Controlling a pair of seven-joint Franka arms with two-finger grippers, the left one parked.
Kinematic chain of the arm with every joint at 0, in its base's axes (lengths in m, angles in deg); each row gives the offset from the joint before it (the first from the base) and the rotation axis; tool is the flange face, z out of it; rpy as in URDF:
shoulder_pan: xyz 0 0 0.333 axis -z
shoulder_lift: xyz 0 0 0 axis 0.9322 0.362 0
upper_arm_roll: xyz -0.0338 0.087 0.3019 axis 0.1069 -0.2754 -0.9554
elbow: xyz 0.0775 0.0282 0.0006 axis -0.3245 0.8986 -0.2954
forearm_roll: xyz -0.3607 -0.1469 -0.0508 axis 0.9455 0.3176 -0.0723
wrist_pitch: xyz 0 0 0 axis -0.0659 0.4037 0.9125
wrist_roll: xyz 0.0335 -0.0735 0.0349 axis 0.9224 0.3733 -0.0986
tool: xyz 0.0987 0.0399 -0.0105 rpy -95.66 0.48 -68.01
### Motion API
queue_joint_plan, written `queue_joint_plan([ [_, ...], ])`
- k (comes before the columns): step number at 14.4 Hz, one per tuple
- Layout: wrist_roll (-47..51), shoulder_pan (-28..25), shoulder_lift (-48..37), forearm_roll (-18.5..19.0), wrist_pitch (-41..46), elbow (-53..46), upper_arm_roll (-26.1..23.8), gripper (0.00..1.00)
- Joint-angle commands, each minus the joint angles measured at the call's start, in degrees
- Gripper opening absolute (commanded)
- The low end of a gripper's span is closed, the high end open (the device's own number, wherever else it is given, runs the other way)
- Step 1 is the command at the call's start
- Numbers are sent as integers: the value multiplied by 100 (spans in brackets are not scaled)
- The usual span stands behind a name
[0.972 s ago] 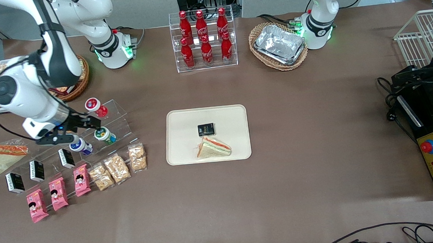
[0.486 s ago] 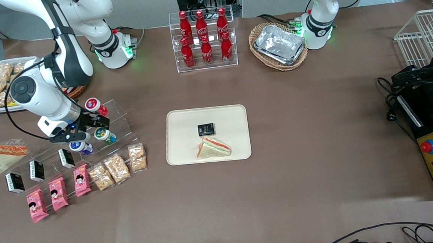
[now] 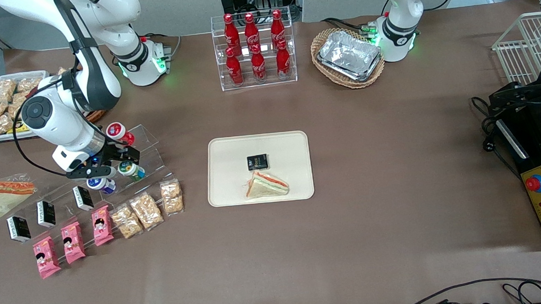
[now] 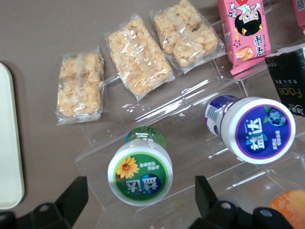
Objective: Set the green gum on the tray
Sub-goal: 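Lower the right gripper and close it on the green gum bottle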
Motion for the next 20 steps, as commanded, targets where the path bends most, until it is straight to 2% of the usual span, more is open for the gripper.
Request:
queue_joint_plan([
  [1,7,-78,143,-62,-342,54,10,100],
  [3,7,-78,214,-62,-387,54,10,96],
  [6,-2,-78,240,-53,-431,54,10,81],
  [8,-72,-78,249,-53,-439,54,10,62],
  [11,-230,-61,240,-53,-431,46,19,39],
  [16,-345,-52,30,-53,-72,-68,45,37],
  [20,-633,1,-32,-62,902,-752,80,37],
])
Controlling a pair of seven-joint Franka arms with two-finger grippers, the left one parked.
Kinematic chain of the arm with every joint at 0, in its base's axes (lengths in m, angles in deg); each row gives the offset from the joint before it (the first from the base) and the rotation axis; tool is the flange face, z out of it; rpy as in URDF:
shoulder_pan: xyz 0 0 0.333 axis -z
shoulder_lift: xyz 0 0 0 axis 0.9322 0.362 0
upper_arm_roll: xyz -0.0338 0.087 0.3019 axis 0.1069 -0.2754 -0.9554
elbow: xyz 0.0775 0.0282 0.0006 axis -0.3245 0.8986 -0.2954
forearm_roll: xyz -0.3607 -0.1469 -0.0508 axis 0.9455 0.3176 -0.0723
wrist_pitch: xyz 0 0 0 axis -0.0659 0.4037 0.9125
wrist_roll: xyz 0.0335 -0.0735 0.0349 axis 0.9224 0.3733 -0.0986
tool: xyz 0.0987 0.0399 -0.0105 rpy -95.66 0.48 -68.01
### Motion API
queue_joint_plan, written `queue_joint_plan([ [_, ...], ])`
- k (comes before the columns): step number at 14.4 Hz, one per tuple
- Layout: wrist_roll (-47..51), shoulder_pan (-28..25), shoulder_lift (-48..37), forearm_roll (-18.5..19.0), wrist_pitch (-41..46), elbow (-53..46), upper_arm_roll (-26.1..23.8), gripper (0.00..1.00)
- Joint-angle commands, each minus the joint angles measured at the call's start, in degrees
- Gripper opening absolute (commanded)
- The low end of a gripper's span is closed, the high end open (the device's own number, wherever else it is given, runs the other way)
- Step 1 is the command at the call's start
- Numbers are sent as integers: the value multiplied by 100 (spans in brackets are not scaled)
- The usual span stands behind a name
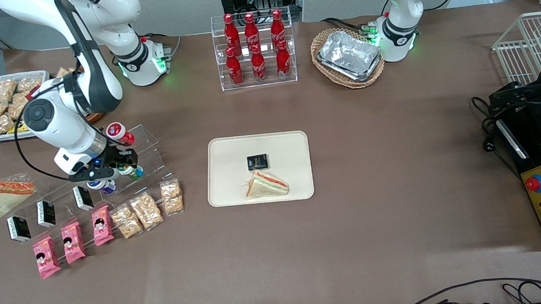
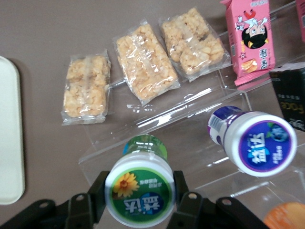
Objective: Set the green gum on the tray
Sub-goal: 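Lower the right gripper and close it on the green gum bottle, then lift the green gum bottle up out of the rack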
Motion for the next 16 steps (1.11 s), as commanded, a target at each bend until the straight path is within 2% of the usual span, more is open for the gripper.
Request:
queue_joint_plan([
  [1,-480,71,-87,-62,1060,-808,132,37],
  [11,-701,80,-87,-140,3663,-2988,308,37],
  [14,-553,45,-113,-447,3937,-3210,282,37],
  [16,-97,-42,-113,-483,3981,-3210,203,37],
])
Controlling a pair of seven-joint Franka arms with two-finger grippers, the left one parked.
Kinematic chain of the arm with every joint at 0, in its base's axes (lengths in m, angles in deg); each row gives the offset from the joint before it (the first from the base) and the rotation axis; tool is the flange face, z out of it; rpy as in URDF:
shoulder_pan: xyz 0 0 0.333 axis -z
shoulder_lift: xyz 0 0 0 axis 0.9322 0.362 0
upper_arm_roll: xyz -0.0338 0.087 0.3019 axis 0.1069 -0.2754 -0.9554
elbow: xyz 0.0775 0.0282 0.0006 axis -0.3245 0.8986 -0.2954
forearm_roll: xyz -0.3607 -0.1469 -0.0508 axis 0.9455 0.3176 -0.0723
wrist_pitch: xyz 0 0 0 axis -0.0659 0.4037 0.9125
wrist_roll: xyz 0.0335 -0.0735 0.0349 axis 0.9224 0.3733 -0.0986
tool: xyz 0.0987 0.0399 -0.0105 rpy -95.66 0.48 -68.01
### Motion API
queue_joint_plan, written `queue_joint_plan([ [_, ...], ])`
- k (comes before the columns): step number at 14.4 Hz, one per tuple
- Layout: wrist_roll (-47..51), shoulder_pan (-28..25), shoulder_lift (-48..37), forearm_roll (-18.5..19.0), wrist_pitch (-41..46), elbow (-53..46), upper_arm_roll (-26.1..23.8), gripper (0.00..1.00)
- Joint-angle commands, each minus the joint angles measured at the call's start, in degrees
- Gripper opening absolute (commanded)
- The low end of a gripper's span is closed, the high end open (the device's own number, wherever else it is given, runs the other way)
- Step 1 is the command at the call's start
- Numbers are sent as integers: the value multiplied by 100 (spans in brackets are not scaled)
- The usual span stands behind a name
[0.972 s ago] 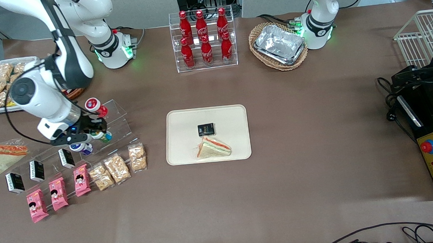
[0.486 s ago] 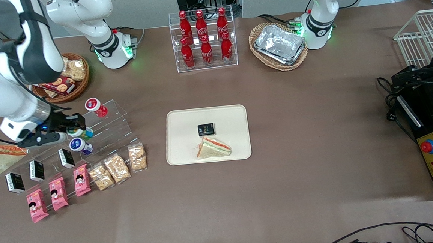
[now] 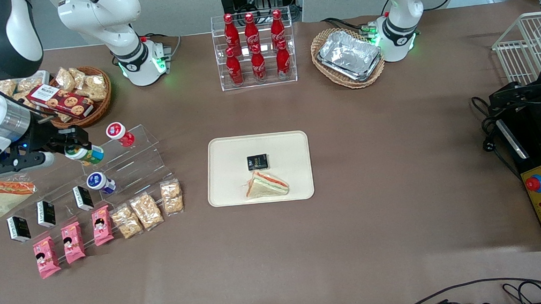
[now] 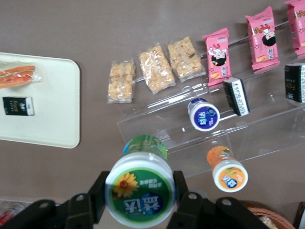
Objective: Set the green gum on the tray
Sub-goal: 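Lift the green gum bottle up out of the rack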
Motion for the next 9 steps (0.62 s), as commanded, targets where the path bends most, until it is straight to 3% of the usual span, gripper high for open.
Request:
queue_joint_plan([
  [1,712,-234,54,-181,216,-148,-123,37],
  [6,2117,-1147,142,-190,49,-25,-133,37],
  [9,3067,-1780,151,-172,-485,360,-132,37],
])
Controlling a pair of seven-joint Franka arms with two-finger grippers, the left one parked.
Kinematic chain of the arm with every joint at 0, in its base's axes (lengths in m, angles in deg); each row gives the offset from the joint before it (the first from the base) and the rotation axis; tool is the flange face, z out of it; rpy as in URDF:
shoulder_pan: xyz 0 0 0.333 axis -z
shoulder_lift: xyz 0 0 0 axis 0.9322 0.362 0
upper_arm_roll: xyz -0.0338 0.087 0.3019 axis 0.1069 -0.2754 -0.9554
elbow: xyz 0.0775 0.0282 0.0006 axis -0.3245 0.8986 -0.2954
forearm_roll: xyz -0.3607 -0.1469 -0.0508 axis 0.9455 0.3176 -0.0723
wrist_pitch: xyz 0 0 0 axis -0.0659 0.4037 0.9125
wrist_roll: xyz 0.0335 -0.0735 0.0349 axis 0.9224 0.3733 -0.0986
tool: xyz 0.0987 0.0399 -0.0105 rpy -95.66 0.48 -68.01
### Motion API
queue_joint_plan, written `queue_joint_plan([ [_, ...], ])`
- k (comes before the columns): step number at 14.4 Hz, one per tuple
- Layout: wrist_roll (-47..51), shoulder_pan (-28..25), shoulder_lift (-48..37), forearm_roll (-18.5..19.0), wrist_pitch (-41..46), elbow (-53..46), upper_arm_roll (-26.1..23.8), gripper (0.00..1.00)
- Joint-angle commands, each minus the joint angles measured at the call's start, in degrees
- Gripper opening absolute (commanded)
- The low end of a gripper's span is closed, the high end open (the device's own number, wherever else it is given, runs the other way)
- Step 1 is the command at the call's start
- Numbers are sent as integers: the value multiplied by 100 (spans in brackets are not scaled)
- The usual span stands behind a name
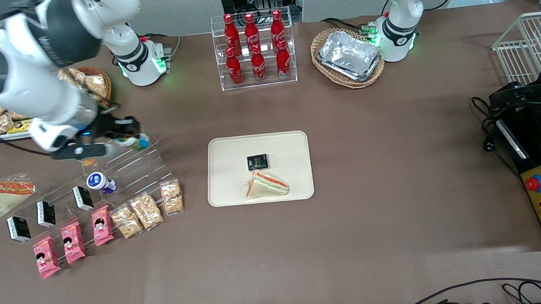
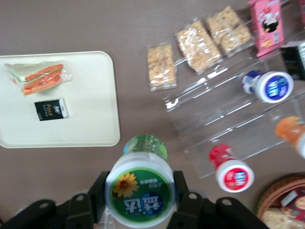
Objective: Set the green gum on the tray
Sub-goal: 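Carry the green gum bottle over the cream tray, then lower the bottle onto the tray and open the right gripper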
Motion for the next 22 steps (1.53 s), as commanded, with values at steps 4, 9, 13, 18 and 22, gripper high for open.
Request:
queue_joint_plan([
  [4,1426,-1111,106,-62,-1352,1011,39,37],
  [9,2041,-1736,290,-44,-2822,2032,39,37],
  [13,2051,-1964,825,-35,-3709,2278,39,37],
  [18,2112,-2079,1494,-18,-4589,2279,48,37],
  [22,2139,-2140,1767,-18,-4879,2287,48,38],
])
